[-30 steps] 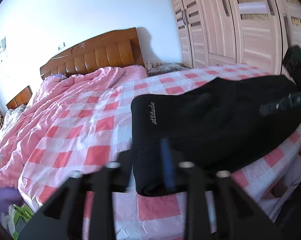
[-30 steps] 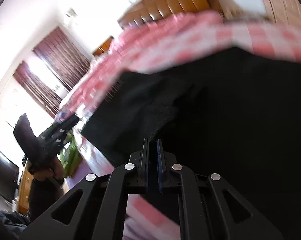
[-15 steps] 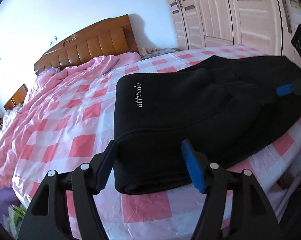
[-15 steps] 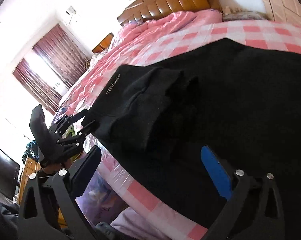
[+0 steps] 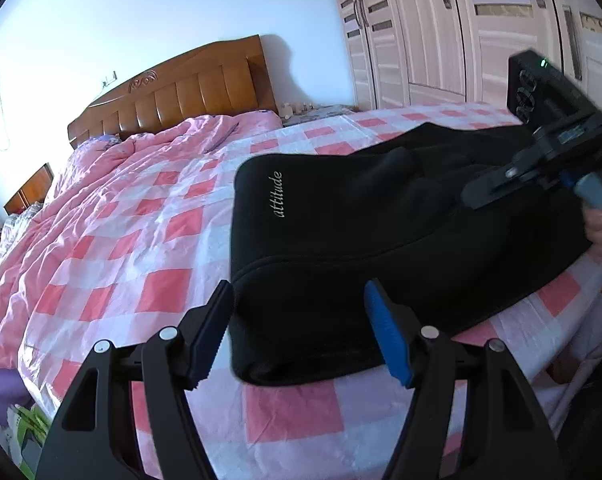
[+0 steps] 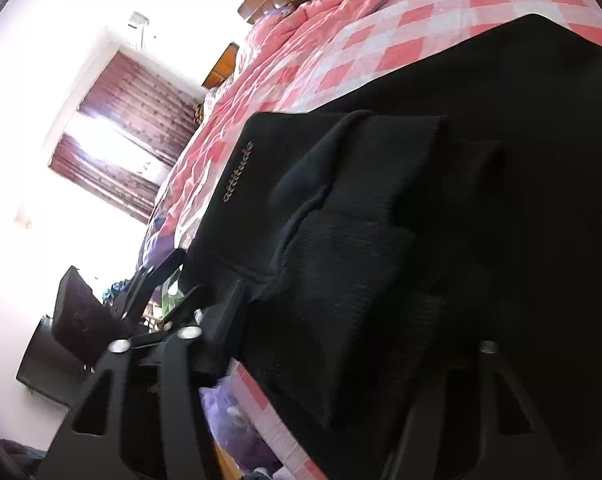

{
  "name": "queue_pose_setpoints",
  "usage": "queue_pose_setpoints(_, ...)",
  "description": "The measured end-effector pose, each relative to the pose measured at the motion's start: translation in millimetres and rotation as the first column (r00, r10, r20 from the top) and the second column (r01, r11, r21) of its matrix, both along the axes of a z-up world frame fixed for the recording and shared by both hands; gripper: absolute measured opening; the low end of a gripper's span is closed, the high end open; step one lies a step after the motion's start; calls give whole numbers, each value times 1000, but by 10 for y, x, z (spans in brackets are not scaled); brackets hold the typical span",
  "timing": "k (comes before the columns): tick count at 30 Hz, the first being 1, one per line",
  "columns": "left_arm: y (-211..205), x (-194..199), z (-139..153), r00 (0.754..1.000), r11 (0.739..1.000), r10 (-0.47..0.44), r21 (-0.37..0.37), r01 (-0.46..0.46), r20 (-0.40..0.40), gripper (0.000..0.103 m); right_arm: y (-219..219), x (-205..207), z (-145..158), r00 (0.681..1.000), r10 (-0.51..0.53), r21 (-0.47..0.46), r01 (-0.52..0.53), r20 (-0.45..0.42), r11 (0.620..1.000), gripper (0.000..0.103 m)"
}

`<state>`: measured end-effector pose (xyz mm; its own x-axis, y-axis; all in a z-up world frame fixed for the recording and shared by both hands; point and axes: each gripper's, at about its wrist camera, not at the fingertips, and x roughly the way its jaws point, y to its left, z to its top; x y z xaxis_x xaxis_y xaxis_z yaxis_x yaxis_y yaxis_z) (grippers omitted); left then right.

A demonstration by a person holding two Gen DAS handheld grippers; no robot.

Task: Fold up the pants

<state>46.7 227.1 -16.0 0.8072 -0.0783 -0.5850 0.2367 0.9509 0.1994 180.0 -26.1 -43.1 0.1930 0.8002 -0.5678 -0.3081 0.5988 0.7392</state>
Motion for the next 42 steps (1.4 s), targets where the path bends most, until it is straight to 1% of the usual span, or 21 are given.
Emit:
queue_pose_setpoints(1, 45, -47, 23, 1000, 1000, 2, -12, -1, 7, 75, -26, -13, 22, 1000, -14, -2, 14, 11, 1000, 35)
queue_pose_setpoints(3, 195, -172, 58, 999, 998, 26, -51, -25, 21, 87, -71, -26, 87, 999, -35, 4, 35, 32, 999, 32)
queue_pose_setpoints(7, 393, -369, -12, 996, 991, 85, -105, -87, -25, 88, 6, -41, 411, 989, -41, -16, 44, 140, 999, 28)
queue_pose_setpoints(10, 283, -336, -118, 992, 991, 113, -66, -117, -64, 88, 106, -9, 714, 975, -20, -30, 27, 220, 999, 27)
queue_pose_setpoints(12, 200, -237, -152, 991, 991, 117, -51, -121, -63, 88, 154, 3, 890, 965, -10, -39, 21, 260, 999, 27)
queue_pose_setpoints(15, 208, 5, -114, 986, 980, 164, -107, -167, -42, 87, 254, 3, 1261, 936, 12, -68, 13, 352, 998, 25)
queue_pose_setpoints(16, 228, 59, -116, 981, 976, 188, -105, -191, -40, 87, 230, -7, 1358, 926, 13, -70, 14, 378, 997, 24)
queue_pose_setpoints(17, 253, 183, -145, 969, 967, 245, -63, -247, -43, 86, 212, -24, 1488, 911, 11, -71, 20, 413, 997, 23)
queue_pose_setpoints(18, 270, 252, -169, 962, 962, 270, -34, -271, -47, 86, 170, -53, 1617, 893, 6, -70, 28, 451, 997, 22)
queue_pose_setpoints(19, 303, 311, -182, 965, 964, 256, -54, -259, -56, 86, 164, -61, 1678, 883, 5, -69, 32, 469, 997, 21)
queue_pose_setpoints(21, 370, 317, -128, 963, 953, 263, -139, -268, -56, 86, 71, -125, 1719, 867, -1, -74, 43, 498, 996, 21)
queue_pose_setpoints(23, 349, 270, -58, 959, 948, 281, -151, -282, -29, 86, -56, -150, 1594, 864, -19, -96, 78, 504, 992, 21)
queue_pose_setpoints(26, 286, 257, -31, 965, 954, 261, -142, -264, -35, 86, -455, -192, 1082, 902, -85, -86, 134, 422, 987, 20)
queue_pose_setpoints(27, 244, 265, -44, 968, 960, 247, -127, -251, -42, 86, -523, -190, 930, 911, -100, -98, 151, 400, 984, 21)
queue_pose_setpoints(28, 197, 283, -69, 971, 965, 236, -105, -240, -47, 86, -630, -180, 678, 928, -123, -113, 172, 350, 979, 21)
queue_pose_setpoints(30, 55, 314, -148, 974, 974, 222, -30, -223, -53, 86, -764, -182, 275, 955, -151, -114, 185, 253, 976, 20)
queue_pose_setpoints(31, 11, 321, -170, 972, 973, 228, -6, -229, -50, 86, -781, -204, 173, 959, -160, -110, 189, 233, 976, 20)
queue_pose_setpoints(32, -12, 323, -182, 970, 971, 240, 12, -240, -46, 86, -789, -217, 93, 961, -166, -106, 193, 220, 976, 20)
queue_pose_setpoints(34, 32, 341, -186, 967, 969, 246, -11, -247, -61, 86, -806, -220, 55, 962, -173, -83, 195, 213, 977, 20)
queue_pose_setpoints(39, 75, 344, -164, 961, 964, 268, 11, -267, -66, 86, -766, -252, 168, 954, -161, -73, 185, 254, 980, 20)
queue_pose_setpoints(42, 99, 355, -173, 958, 961, 277, -4, -278, -72, 87, -725, -240, 40, 963, -162, -83, 183, 214, 980, 21)
